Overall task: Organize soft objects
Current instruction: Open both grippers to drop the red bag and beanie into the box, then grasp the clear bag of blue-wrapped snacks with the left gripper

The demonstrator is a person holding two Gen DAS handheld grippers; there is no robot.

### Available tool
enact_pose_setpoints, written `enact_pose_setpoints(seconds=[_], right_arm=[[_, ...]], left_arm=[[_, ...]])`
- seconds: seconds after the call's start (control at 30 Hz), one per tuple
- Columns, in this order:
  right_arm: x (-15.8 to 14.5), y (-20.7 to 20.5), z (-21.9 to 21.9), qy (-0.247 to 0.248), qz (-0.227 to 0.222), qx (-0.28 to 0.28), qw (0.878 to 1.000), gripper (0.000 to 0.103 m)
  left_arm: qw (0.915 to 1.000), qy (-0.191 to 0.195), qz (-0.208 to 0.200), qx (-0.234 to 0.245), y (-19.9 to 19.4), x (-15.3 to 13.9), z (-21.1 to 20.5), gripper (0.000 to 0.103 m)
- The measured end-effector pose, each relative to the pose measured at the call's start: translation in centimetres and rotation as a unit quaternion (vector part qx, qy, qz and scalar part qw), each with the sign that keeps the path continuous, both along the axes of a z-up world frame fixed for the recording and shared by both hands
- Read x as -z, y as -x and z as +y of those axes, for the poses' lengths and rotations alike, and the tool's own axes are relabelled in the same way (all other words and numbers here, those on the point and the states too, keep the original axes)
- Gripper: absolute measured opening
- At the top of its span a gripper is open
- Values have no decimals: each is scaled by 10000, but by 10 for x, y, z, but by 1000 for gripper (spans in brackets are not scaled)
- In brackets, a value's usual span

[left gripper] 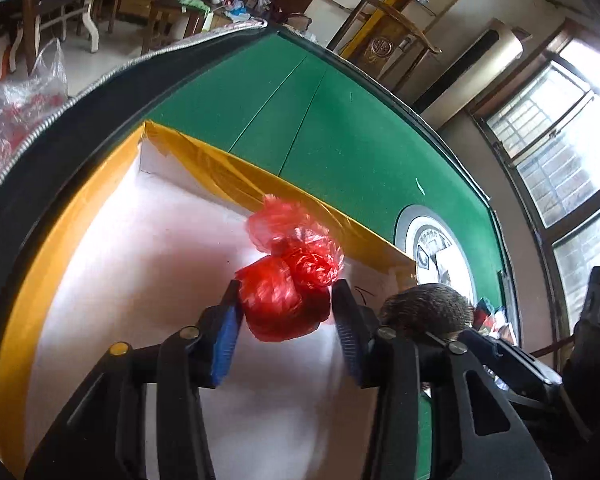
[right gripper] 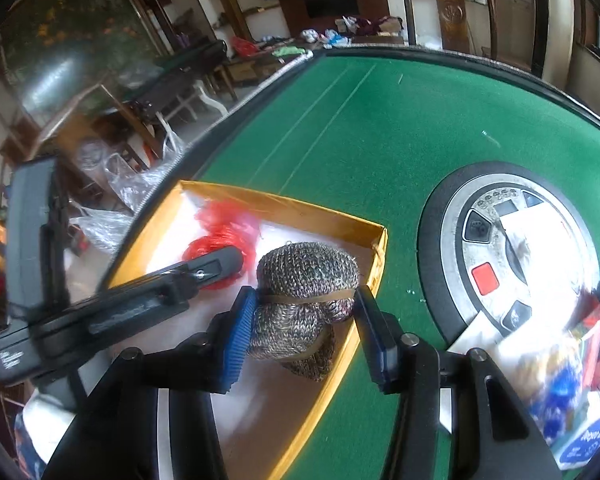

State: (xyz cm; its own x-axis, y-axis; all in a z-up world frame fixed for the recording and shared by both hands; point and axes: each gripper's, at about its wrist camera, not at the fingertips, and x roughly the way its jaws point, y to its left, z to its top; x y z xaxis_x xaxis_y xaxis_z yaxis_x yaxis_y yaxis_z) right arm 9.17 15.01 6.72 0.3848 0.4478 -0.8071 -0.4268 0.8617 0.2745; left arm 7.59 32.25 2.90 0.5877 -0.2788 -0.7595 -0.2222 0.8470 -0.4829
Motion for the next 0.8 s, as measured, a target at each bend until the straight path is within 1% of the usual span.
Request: enact_pose_setpoints(seconds=[0.03,0.1,0.13,0.17,0.27,0.43,0.5,0.53,0.57,0.6,0.67,0.8], right_arm=[[2,-4,1,4,12,30,10000,46],[4,-8,1,-34,-1,151,9999,51],[4,-9,0,-70,-7,203,9998,59],[4,-6,-1,-133,-21,217,9997,64],[-1,-5,-10,-283,-155,243,9992,64],[-26,20,-43,-474,-592,333,9966,64],[-35,36,-66,-536,-797,405,9946,65],[-38,42,-78,-547,-893,466,9934,67],[-40,50,-94,-562,-986,574,9919,69],[-43,55,-109,-587,-1056,697,9902,70],[-46,60,-142,-629,-1155,997,9863,71],[-38,75,-209,-642,-1298,1704,9747,71]], left_arm=[[9999,112,18,-52,0,0,2,55],[9997,232,9,-92,3,1,4,56],[9997,214,41,-128,4,0,5,56],[9997,204,59,-156,6,-1,6,56],[9995,240,8,-207,16,-9,8,56],[9993,138,-224,-277,38,-33,4,56],[9990,129,-377,-201,51,-47,-8,56],[9988,150,-446,-140,54,-53,-13,60],[9983,177,-558,25,58,-59,-20,64],[9976,171,-657,123,64,-66,-32,65],[9962,120,-792,348,71,-75,-55,66],[9928,-48,-833,861,75,-79,-105,66]])
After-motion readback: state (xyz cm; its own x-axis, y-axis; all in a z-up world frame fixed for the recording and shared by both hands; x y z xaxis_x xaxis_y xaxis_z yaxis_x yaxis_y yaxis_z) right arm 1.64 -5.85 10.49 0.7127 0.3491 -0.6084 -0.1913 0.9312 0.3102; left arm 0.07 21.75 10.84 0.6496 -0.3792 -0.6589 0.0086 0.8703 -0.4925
